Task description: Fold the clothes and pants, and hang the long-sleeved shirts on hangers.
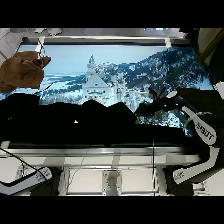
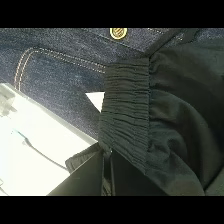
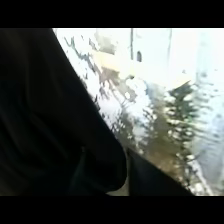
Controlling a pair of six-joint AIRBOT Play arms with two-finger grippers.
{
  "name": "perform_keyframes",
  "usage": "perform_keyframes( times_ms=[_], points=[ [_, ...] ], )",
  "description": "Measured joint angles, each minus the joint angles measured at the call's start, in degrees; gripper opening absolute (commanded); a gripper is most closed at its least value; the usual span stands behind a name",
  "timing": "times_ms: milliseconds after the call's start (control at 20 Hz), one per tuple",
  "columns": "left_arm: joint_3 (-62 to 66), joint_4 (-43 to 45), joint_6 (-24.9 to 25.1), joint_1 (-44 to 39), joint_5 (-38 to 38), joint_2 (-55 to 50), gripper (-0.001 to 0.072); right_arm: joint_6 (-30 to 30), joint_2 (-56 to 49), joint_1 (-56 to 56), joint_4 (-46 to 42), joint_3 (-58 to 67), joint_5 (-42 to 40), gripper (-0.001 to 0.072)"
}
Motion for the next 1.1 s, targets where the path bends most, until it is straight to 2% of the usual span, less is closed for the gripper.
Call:
perform_keyframes(
  times_ms=[250, 300, 350, 600, 850, 1100],
  points=[
    [0.0, -0.6, 0.0, 0.0, -0.2, 0.0, 0.0019, 0.6, -0.7, 3.7, -0.9, 0.7, 2.0, 0.0174],
    [0.0, -0.7, 0.0, 0.0, -0.2, 0.0, 0.0019, 0.6, -0.9, 4.6, -0.9, 0.7, 2.0, 0.0136],
    [0.0, -0.8, 0.0, 0.0, -0.2, 0.0, 0.0019, 0.5, -0.9, 5.3, -0.7, 0.8, 2.0, 0.0015],
    [0.1, -1.0, 0.5, 0.0, 0.1, 0.9, 0.0019, -0.5, 0.8, 4.6, 1.0, 5.7, 3.3, 0.0009],
    [0.2, -1.1, 1.1, 0.0, 4.7, 6.1, 0.0019, 3.6, 8.6, -3.9, -7.1, 19.6, 8.8, 0.0008],
    [0.2, -3.2, 0.6, 0.0, 8.8, 9.6, 0.0019, 7.2, 15.9, -11.2, -13.5, 30.2, 8.3, 0.0008]
  ],
)
